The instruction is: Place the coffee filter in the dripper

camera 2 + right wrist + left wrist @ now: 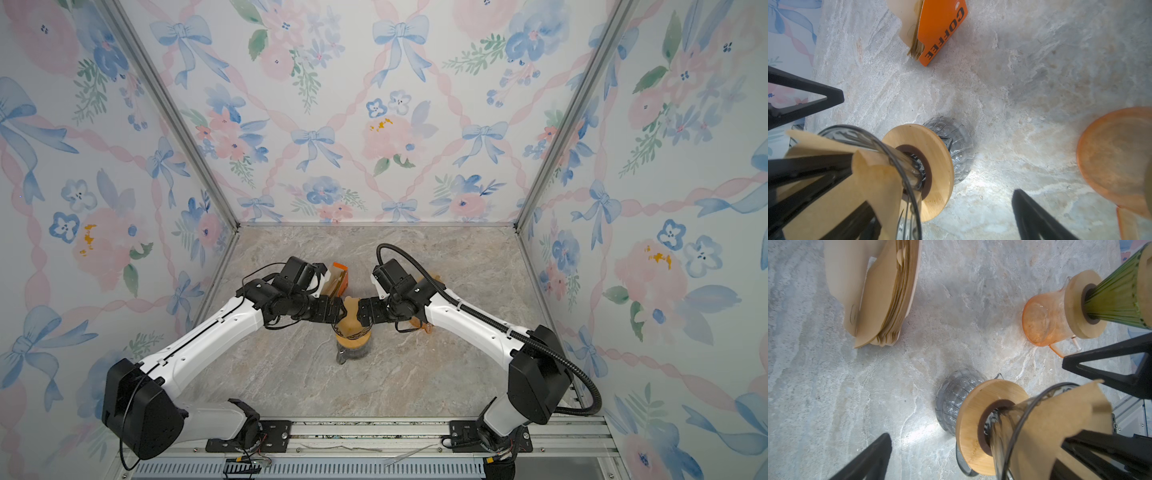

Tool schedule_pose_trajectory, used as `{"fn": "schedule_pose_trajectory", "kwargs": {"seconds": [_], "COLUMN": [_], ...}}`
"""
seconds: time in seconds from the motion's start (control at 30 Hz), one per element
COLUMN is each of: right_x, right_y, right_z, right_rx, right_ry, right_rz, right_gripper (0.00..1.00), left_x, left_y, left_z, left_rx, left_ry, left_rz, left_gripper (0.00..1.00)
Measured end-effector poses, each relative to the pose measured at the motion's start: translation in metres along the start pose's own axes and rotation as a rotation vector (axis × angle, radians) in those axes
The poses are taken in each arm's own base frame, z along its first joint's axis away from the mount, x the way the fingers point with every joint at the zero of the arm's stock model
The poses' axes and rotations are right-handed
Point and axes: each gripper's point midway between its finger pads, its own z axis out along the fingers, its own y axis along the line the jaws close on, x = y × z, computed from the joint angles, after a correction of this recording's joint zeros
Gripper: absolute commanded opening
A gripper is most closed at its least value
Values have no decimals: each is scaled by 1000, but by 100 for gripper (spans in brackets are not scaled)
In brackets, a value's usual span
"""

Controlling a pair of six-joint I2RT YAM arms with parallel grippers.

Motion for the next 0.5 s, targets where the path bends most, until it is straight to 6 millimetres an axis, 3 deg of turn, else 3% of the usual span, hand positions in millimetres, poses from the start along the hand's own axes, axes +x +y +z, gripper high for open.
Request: {"fn": "schedule_pose_trajectory", "kwargs": {"seconds": [0.5], "right_x": [8], "right_y": [-1], "right_z": [8], "right_rx": [26], "right_ry": [29], "right_rz": [-17], "right_gripper": [96], "left_x": [-2], "left_y": [2], "left_z": [-5], "left_rx": [-3], "left_ry": [-19], "left_rz": [13], "left_gripper": [98]}}
